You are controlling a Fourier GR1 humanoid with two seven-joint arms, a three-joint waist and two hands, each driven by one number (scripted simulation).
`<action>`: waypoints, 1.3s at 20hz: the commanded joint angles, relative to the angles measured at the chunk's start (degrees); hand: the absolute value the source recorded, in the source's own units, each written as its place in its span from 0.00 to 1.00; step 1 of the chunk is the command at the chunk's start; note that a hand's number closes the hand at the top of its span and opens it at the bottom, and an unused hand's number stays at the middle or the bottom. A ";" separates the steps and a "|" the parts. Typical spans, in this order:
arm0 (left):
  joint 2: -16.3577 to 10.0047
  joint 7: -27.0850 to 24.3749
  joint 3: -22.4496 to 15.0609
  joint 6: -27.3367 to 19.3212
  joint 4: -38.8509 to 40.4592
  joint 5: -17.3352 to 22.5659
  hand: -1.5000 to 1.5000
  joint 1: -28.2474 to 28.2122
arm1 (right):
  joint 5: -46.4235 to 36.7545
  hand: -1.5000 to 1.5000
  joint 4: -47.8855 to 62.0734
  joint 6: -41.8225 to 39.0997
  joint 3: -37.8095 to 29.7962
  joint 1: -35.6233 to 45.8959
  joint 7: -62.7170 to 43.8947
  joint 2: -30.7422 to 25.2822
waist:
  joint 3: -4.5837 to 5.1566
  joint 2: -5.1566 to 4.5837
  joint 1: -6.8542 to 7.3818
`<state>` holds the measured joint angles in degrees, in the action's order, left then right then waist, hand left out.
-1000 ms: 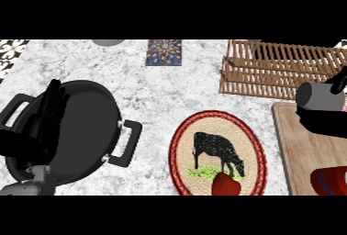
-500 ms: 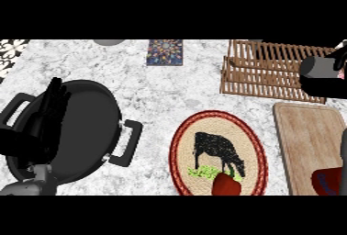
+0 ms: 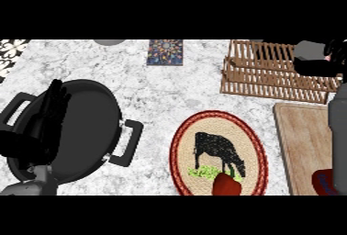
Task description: Pick the cupcake from the placemat and place it in the tiered shelf
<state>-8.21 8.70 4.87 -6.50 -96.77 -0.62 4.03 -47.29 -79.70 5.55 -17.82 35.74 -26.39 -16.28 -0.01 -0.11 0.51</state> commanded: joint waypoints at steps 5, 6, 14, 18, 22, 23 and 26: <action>1.43 -5.58 -0.30 0.59 3.38 -0.60 0.50 -1.92 | 2.62 1.00 17.20 10.30 -4.13 7.07 7.50 -1.66 | 0.00 -0.15 0.32; -0.39 -0.88 0.23 1.60 0.59 0.41 0.50 -0.05 | 4.21 1.00 22.09 11.29 -6.23 10.23 9.04 -2.93 | -0.04 -0.25 0.80; 0.47 2.18 0.19 0.17 0.11 -0.59 0.50 2.17 | 9.46 0.00 34.76 10.56 -5.76 14.16 14.57 -3.97 | -0.01 -0.10 0.31; 3.87 -0.97 -3.62 -2.10 -0.11 -4.45 0.50 -1.45 | 12.30 0.00 36.18 9.69 -6.42 16.26 18.55 -5.62 | 0.00 -0.07 0.24; 0.32 -2.77 2.15 1.60 2.01 0.68 0.50 -0.83 | 17.33 0.00 29.75 7.37 -7.92 13.72 20.18 -6.12 | 0.03 0.11 -0.37; 0.17 0.87 1.87 -0.18 1.88 -0.75 0.50 2.72 | 18.65 0.00 27.55 7.36 -8.57 14.44 19.16 -5.53 | 0.02 0.18 -0.67; 1.29 -1.71 0.31 0.32 0.70 -1.54 0.50 -1.49 | 22.29 0.00 26.24 8.35 -12.35 11.20 21.39 -8.02 | 0.00 0.16 -0.57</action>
<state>-7.74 8.64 5.82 -5.87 -96.66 -1.27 3.98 -29.05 -51.03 13.88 -27.08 49.11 -6.89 -22.46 0.01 0.01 0.19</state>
